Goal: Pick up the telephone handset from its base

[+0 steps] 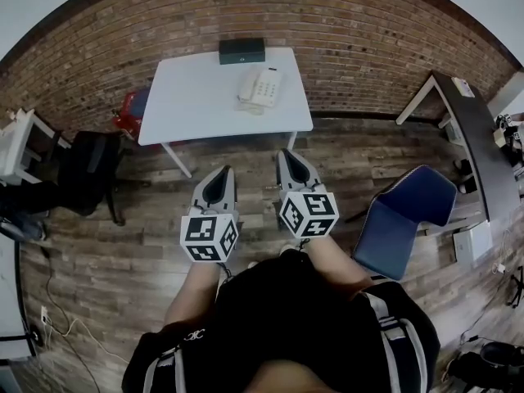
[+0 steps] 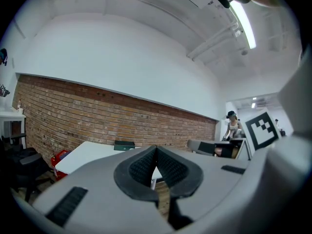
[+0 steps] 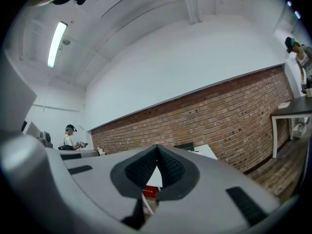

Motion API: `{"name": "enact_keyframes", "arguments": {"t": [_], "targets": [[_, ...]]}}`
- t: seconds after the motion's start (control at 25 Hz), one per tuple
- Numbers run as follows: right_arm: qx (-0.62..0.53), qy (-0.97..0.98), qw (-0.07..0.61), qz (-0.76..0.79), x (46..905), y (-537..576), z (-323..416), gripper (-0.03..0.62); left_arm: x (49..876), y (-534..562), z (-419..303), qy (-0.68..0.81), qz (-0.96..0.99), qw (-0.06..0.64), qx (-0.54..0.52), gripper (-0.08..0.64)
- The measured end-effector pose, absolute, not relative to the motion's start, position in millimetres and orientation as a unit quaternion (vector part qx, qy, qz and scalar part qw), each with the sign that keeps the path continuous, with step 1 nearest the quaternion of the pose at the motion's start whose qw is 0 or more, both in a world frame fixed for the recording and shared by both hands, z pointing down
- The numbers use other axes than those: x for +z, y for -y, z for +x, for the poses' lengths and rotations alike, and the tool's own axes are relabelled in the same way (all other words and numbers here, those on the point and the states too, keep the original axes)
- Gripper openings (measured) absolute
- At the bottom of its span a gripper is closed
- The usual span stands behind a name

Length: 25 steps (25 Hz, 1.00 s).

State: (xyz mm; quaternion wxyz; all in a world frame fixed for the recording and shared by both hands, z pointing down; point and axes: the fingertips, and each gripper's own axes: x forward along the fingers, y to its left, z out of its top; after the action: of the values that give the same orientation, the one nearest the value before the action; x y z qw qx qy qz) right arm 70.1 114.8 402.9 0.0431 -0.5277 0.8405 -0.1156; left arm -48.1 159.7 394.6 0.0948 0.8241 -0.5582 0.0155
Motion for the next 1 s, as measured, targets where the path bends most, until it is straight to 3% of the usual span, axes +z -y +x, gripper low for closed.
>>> {"name": "enact_keyframes", "arguments": {"t": [0.44,1.0], "targets": [[-0.110,-0.842,0.047,-0.526,410,-89,66,-0.003,401,-139,-54,0.562,0.822,0.087,0.014,0.002],[-0.129,-0.847,0.042,-0.514,430,45,68,-0.003,411,-15,-45,0.572,0.815,0.090,0.031,0.002]]}}
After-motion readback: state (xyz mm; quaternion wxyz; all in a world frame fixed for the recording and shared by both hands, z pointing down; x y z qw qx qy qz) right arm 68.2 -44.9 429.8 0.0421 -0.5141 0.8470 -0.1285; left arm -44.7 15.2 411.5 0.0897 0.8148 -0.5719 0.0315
